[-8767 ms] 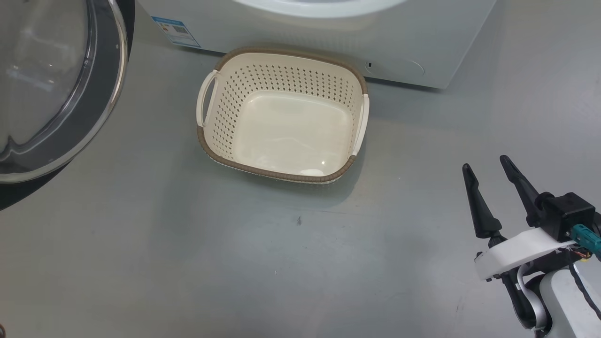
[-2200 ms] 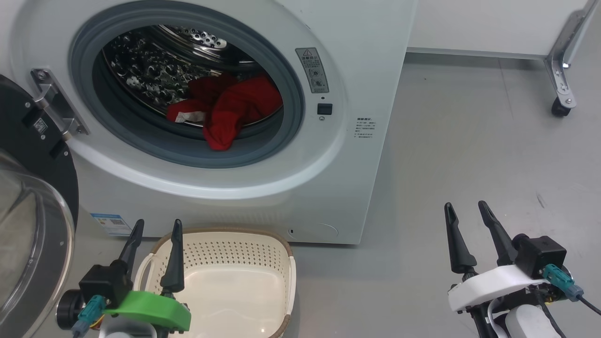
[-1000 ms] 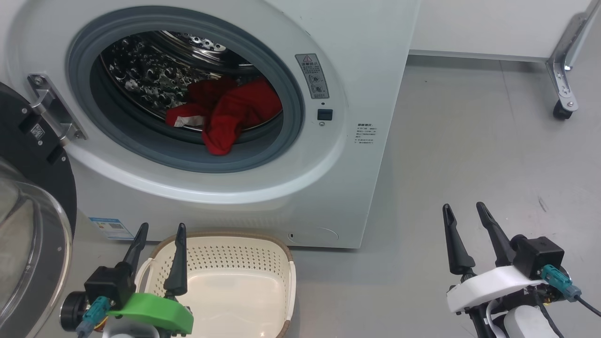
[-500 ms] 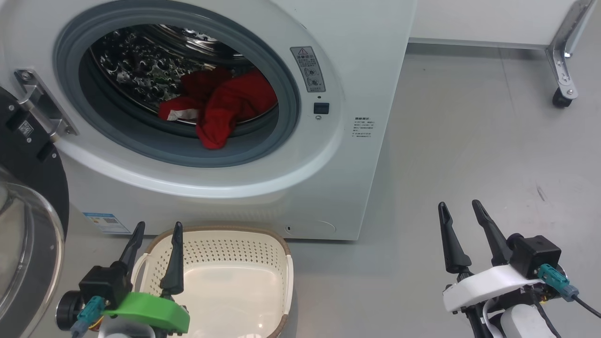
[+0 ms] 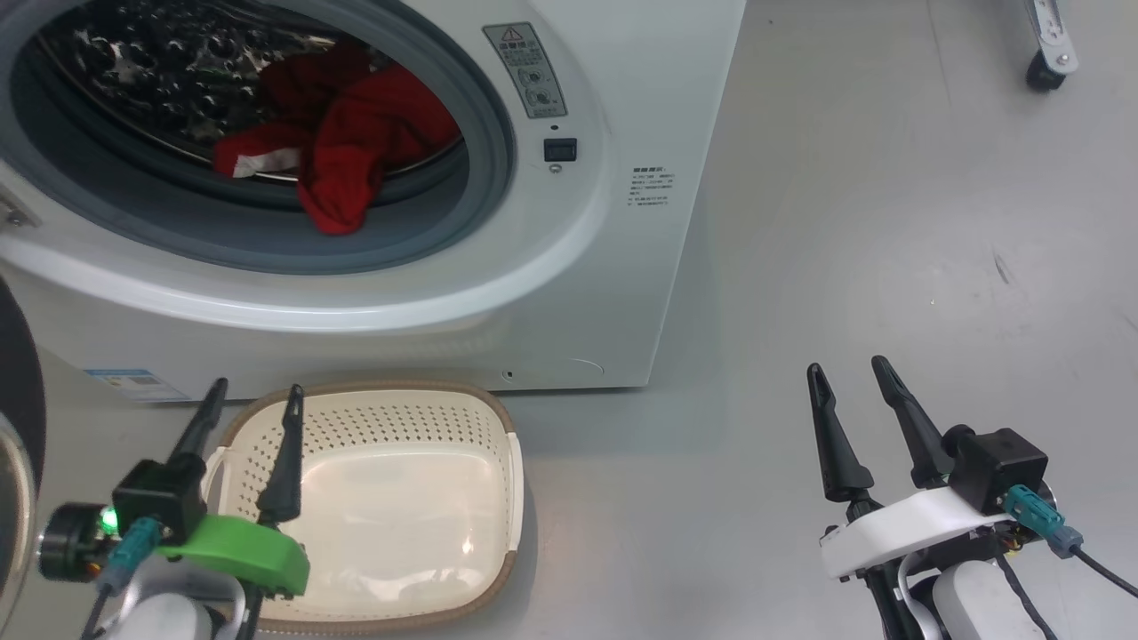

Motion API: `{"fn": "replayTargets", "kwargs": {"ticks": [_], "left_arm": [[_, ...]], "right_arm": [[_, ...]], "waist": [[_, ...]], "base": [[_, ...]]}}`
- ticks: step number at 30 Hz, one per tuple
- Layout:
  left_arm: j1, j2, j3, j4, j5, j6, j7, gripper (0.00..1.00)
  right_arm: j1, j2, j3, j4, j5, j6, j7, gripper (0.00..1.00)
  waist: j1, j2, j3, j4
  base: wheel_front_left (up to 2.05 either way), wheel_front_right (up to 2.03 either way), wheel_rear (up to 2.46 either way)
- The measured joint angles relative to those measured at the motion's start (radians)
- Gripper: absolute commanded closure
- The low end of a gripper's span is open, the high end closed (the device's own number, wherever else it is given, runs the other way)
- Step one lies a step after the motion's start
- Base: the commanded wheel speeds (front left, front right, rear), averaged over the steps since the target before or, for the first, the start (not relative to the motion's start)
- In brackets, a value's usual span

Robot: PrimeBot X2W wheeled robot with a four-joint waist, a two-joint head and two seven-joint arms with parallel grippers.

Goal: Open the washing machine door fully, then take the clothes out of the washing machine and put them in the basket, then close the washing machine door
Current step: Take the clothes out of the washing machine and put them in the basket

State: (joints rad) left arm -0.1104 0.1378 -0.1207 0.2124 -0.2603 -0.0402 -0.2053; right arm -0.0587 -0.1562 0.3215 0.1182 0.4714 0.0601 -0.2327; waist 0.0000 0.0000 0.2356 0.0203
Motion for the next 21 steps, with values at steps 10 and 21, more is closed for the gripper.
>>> {"fn": "replayTargets", "kwargs": {"ticks": [10,21], "left_arm": [[-0.213,0.092,0.069,-0.018,0.02,0.028,0.124,0.0],[-0.433,0.247,0.111,0.063,0.105,0.066,0.288,0.0]], "right_arm": [[-0.068,0.027,0.03,-0.02,0.0,0.018,0.0,0.0],[-0.155,0.057,0.056,-0.016,0.0,0.035,-0.002,0.0]], "waist": [[0.0,0.0,0.126,-0.086],[0.0,0.0,0.254,-0.188]], "base": [[0.0,0.0,0.0],[0.0,0.0,0.0]]}}
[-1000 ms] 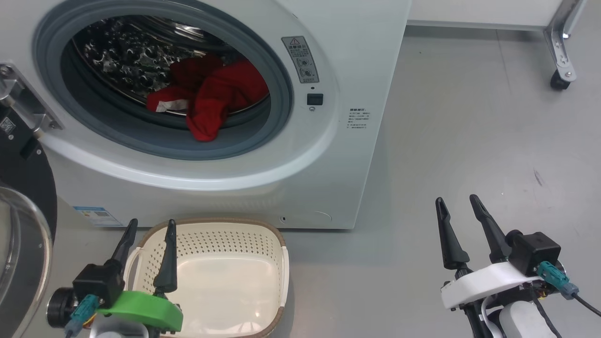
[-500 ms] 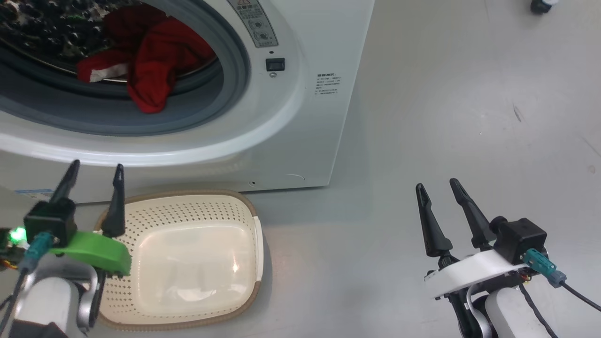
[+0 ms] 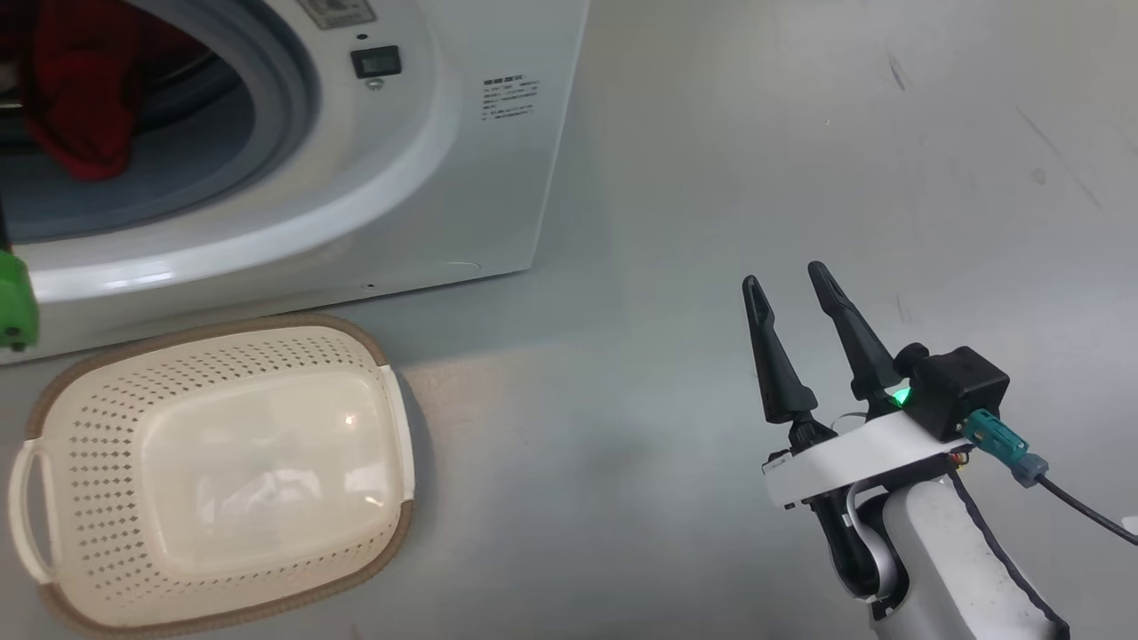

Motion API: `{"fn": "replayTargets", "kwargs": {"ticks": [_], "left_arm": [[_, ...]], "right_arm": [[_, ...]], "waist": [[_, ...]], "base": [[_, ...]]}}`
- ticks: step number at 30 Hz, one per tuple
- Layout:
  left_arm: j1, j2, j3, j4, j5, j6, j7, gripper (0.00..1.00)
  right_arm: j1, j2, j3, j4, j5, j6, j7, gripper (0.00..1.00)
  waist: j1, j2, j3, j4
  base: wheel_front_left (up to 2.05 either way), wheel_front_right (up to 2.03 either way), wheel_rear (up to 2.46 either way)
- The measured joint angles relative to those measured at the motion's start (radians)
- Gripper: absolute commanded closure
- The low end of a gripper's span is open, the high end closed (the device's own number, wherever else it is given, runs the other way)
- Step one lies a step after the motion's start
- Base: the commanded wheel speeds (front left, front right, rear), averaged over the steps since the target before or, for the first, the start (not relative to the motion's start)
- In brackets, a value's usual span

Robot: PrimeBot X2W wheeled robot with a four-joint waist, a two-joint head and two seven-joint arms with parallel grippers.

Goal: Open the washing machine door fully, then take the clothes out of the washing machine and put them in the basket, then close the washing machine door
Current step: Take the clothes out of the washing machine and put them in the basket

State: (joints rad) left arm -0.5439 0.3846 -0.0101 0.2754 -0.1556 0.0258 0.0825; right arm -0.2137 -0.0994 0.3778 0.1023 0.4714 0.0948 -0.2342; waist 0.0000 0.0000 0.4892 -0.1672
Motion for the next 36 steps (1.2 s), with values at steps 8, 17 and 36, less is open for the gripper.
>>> {"fn": "replayTargets", "kwargs": {"ticks": [8,17,36], "left_arm": [[-0.1,0.081,0.002,0.075,0.055,0.005,0.099,0.0],[-0.186,0.12,-0.001,0.162,0.094,0.023,0.164,0.0],[-0.279,0.144,0.014,0.272,0.115,0.049,0.191,0.0]], "right_arm": [[-0.046,0.013,0.013,0.03,0.003,0.009,-0.002,0.0],[-0.066,0.025,0.01,0.066,0.011,0.01,-0.01,0.0],[-0.086,0.03,-0.001,0.099,0.011,0.018,-0.013,0.0]], "waist": [[0.0,0.0,0.076,-0.085],[0.0,0.0,0.131,-0.155],[0.0001,0.0,0.144,-0.152]], "base": [[0.0,0.0,0.0],[0.0,0.0,0.0],[0.0,0.0,0.0]]}}
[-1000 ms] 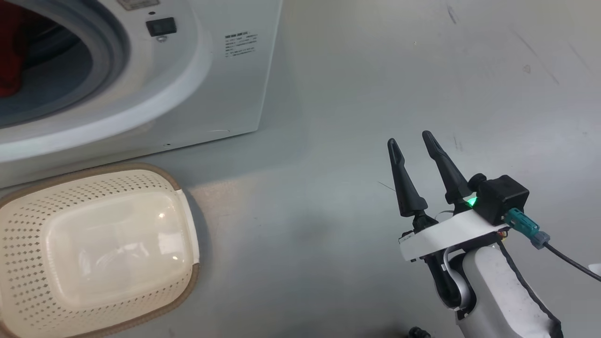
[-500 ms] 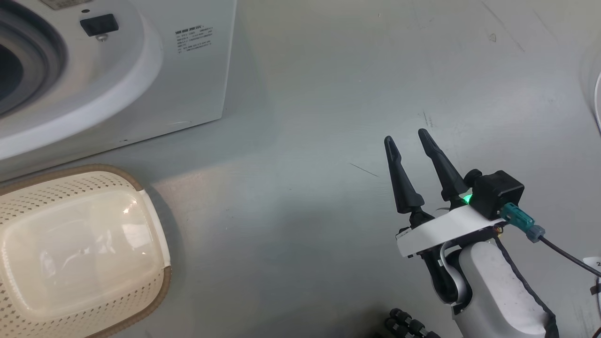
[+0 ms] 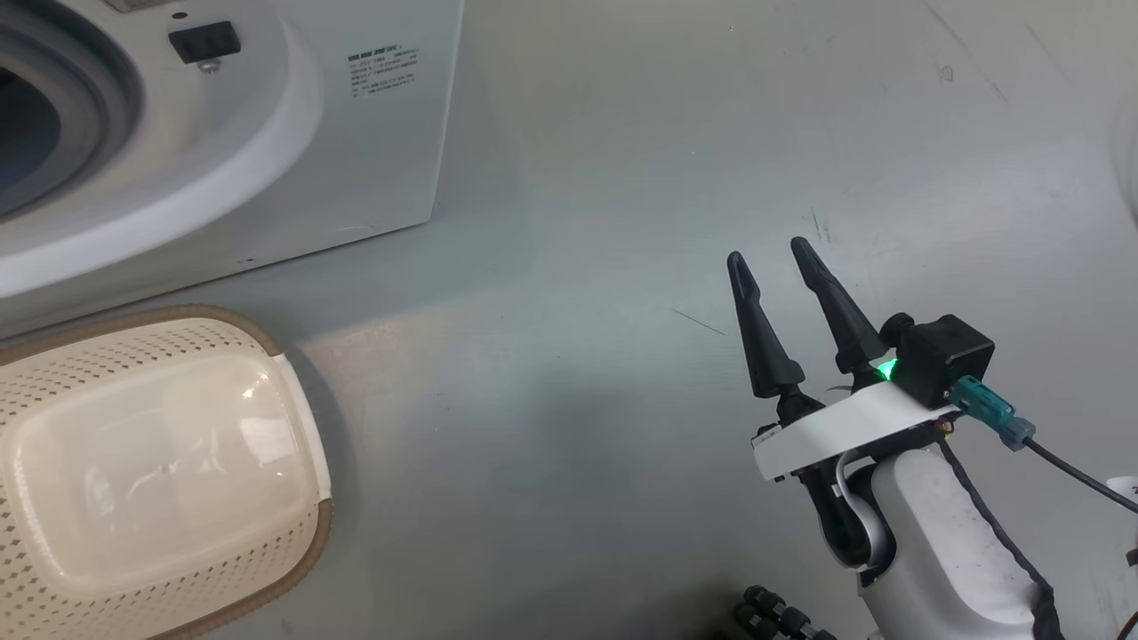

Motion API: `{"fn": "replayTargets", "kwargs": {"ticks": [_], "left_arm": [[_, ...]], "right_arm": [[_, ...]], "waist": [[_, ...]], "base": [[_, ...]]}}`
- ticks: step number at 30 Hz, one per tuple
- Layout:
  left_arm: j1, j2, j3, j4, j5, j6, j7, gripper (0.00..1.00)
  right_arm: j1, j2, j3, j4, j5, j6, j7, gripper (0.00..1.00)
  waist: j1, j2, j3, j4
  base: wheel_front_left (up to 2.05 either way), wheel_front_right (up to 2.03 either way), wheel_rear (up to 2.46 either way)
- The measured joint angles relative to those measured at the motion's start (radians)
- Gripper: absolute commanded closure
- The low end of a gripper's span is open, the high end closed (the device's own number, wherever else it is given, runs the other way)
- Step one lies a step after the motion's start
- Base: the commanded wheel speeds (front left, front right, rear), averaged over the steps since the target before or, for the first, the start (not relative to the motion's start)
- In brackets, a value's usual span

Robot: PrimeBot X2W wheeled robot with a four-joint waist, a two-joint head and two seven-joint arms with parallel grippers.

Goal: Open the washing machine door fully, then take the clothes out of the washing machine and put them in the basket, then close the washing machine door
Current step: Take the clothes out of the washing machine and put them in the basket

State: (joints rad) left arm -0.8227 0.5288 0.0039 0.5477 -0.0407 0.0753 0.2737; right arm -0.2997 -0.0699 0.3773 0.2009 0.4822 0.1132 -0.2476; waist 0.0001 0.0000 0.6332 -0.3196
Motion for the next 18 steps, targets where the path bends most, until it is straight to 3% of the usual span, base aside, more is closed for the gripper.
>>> {"fn": "replayTargets", "kwargs": {"ticks": [18], "left_arm": [[-0.071,0.025,-0.022,0.064,0.016,-0.019,0.033,0.0]], "right_arm": [[-0.021,0.001,-0.028,-0.011,-0.008,0.003,0.0,0.0]], "waist": [[0.0,0.0,0.036,0.006]], "base": [[0.0,0.0,0.0]]}}
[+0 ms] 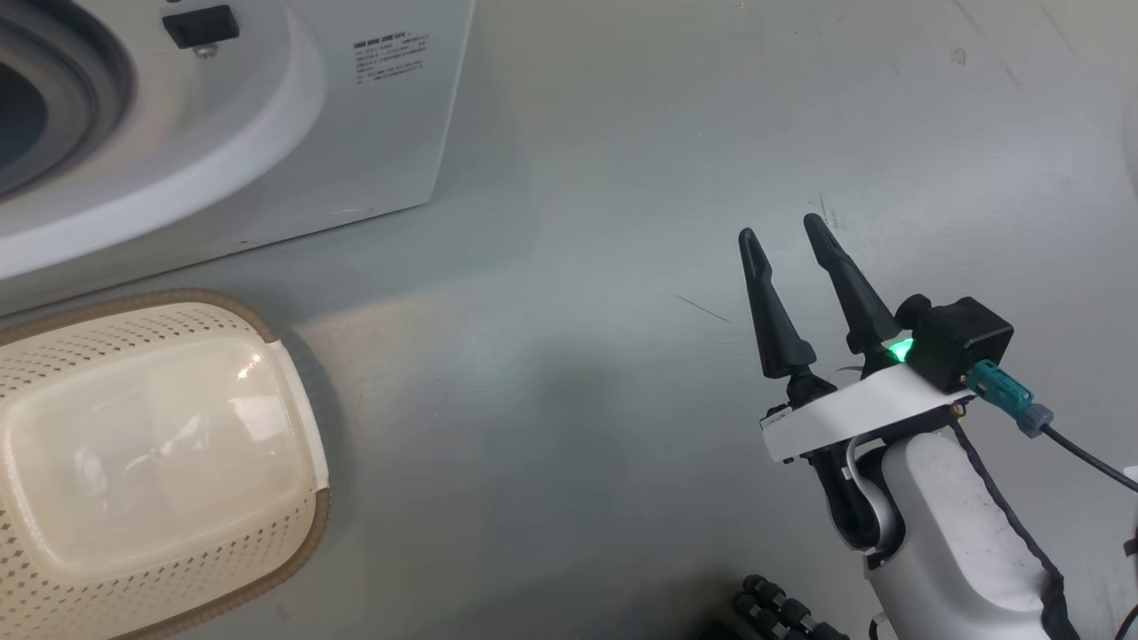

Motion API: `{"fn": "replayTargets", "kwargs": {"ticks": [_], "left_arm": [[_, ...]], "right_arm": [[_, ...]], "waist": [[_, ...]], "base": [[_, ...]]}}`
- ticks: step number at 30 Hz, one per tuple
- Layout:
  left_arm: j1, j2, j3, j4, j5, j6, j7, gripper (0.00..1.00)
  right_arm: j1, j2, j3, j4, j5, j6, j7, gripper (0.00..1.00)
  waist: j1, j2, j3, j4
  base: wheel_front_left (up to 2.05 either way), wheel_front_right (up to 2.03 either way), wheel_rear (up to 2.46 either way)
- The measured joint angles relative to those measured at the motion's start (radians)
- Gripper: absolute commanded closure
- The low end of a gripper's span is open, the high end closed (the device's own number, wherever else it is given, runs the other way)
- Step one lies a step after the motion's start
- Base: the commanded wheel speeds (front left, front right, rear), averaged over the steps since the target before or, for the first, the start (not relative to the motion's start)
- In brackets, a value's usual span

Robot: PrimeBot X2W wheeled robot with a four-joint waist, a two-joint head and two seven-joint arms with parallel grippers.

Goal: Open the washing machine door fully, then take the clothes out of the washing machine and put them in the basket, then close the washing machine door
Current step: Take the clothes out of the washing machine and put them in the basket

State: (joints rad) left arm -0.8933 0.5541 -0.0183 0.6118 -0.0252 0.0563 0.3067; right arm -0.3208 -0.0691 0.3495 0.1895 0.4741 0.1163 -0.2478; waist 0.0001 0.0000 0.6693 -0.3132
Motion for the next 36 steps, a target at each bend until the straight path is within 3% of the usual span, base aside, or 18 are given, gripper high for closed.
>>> {"fn": "replayTargets", "kwargs": {"ticks": [7,8,9,10,20,36], "left_arm": [[-0.014,-0.013,-0.006,0.027,-0.001,-0.001,0.0,0.0],[-0.014,-0.015,-0.006,0.03,-0.002,-0.001,0.0,0.17],[-0.015,-0.018,-0.005,0.033,-0.006,-0.001,0.0,0.53],[-0.017,-0.02,-0.004,0.035,-0.009,-0.001,0.0,1.0],[-0.033,-0.034,-0.004,0.065,-0.01,-0.001,-0.029,1.0],[-0.027,-0.151,-0.003,0.108,-0.07,-0.001,-0.191,1.0]], "right_arm": [[-0.001,0.002,-0.006,0.0,-0.003,0.0,0.0,0.0],[-0.001,0.002,-0.007,0.0,-0.003,0.0,0.0,0.0],[-0.002,0.002,-0.008,0.0,-0.003,0.0,0.0,0.0],[-0.004,0.002,-0.01,0.0,-0.005,0.0,0.0,0.0],[-0.008,0.003,-0.019,-0.001,-0.018,0.006,0.0,0.0],[-0.009,-0.008,-0.052,0.006,-0.041,0.006,0.0,0.0]], "waist": [[0.0,0.0,0.005,0.002],[0.0,0.0,0.005,0.003],[0.0,0.0,0.006,0.004],[0.0,0.0,0.006,0.005],[0.0,0.0,0.001,0.018],[0.0,0.0,-0.073,0.056]], "base": [[0.0,0.0,0.0],[0.0,0.0,0.0],[0.0,0.0,0.0],[0.0,0.0,0.0],[0.0,0.0,0.0],[0.0,0.0,0.0]]}}
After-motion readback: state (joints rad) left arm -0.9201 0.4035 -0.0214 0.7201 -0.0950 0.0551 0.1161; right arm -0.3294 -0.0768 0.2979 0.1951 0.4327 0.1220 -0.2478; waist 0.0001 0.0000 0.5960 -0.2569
